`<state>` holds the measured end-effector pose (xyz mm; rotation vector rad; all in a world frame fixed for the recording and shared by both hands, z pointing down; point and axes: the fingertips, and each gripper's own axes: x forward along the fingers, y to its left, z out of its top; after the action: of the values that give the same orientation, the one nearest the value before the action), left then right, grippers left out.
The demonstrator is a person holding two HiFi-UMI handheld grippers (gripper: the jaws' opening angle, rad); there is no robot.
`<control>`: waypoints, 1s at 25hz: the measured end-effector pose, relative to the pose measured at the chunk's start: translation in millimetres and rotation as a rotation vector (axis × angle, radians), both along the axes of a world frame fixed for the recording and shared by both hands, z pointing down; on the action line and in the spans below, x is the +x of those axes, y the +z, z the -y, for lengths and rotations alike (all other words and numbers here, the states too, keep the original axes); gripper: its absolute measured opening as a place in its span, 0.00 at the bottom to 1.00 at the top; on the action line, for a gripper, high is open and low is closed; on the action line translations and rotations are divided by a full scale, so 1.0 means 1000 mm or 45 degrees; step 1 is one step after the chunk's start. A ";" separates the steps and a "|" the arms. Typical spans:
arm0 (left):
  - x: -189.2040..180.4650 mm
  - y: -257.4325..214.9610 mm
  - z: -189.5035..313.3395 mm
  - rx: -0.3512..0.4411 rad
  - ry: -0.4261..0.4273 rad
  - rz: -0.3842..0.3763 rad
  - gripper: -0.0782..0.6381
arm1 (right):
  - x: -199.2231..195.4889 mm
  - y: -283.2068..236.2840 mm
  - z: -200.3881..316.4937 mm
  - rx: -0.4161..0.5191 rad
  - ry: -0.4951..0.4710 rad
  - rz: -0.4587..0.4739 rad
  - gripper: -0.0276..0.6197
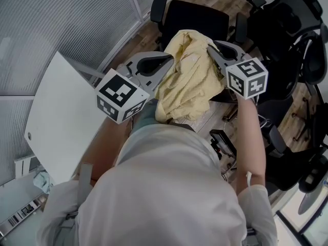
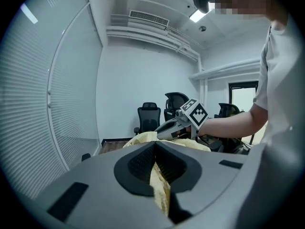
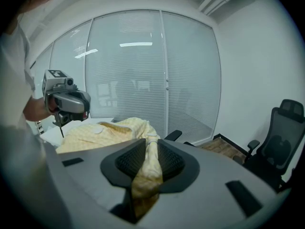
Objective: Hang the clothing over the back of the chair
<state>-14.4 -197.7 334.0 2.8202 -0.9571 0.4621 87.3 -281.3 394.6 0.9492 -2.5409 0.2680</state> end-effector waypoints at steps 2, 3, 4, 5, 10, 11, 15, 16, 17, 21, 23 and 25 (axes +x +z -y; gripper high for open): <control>0.001 0.001 -0.001 -0.002 0.001 0.012 0.13 | 0.003 -0.006 0.000 0.040 -0.005 -0.012 0.17; 0.001 0.002 -0.002 -0.001 0.003 0.020 0.13 | 0.005 -0.009 -0.001 0.056 -0.004 -0.016 0.18; 0.001 0.002 -0.003 0.000 0.003 0.024 0.13 | 0.007 -0.012 -0.002 0.067 -0.001 -0.018 0.18; 0.000 0.002 -0.004 -0.002 0.002 0.025 0.13 | 0.009 -0.015 -0.003 0.075 0.005 -0.018 0.18; 0.000 0.005 -0.005 -0.005 0.001 0.021 0.13 | 0.022 -0.032 -0.008 0.117 0.053 0.048 0.18; 0.000 0.004 -0.004 0.003 -0.004 0.020 0.13 | 0.025 -0.037 -0.010 0.137 0.069 0.064 0.18; -0.007 -0.010 0.000 0.125 -0.065 0.011 0.13 | 0.036 -0.062 -0.021 0.237 0.123 0.118 0.18; -0.010 -0.015 0.001 0.160 -0.083 0.005 0.13 | 0.039 -0.068 -0.024 0.258 0.131 0.134 0.18; -0.011 -0.020 0.002 0.188 -0.098 -0.004 0.13 | 0.041 -0.074 -0.027 0.277 0.142 0.149 0.17; -0.016 -0.034 0.004 0.251 -0.129 -0.035 0.13 | 0.054 -0.096 -0.040 0.341 0.202 0.207 0.11; -0.018 -0.039 0.004 0.270 -0.137 -0.051 0.13 | 0.057 -0.108 -0.047 0.378 0.221 0.237 0.09; -0.020 -0.044 0.004 0.283 -0.143 -0.065 0.13 | 0.058 -0.118 -0.054 0.411 0.235 0.254 0.08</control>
<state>-34.5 -201.4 290.0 2.9333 -1.2184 0.2844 145.2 -226.9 276.9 1.3420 -2.7333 0.0015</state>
